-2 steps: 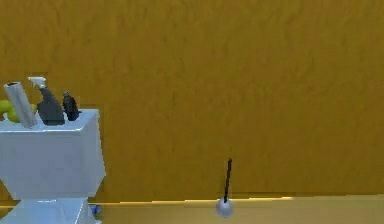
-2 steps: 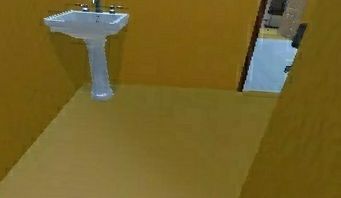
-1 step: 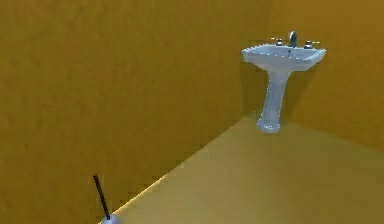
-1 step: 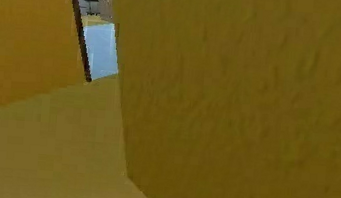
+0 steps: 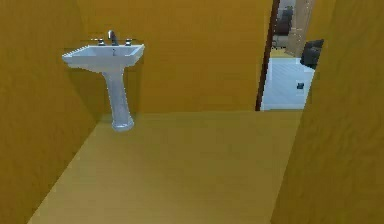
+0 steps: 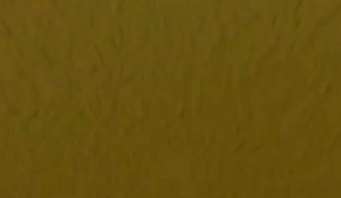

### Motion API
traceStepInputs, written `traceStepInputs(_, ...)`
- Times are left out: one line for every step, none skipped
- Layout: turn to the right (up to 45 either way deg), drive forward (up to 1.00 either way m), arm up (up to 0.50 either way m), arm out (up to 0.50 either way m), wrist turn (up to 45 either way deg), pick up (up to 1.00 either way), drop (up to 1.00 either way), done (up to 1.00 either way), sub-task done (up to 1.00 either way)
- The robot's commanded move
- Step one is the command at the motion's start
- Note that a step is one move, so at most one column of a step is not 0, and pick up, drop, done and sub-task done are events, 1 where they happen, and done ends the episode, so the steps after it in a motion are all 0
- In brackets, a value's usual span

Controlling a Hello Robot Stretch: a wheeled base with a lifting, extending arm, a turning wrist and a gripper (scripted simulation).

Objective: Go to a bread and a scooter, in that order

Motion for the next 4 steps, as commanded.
traceStepInputs(0.0, 1.0, 0.0, 0.0, 0.0, 0.0, 0.0, 0.0, 0.0)
traceStepInputs(-3.0, 0.0, 0.0, 0.0, 0.0, 0.0, 0.0, 0.0, 0.0)
traceStepInputs(0.0, 0.15, 0.0, 0.0, 0.0, 0.0, 0.0, 0.0, 0.0)
traceStepInputs(33.0, 0.0, 0.0, 0.0, 0.0, 0.0, 0.0, 0.0, 0.0)
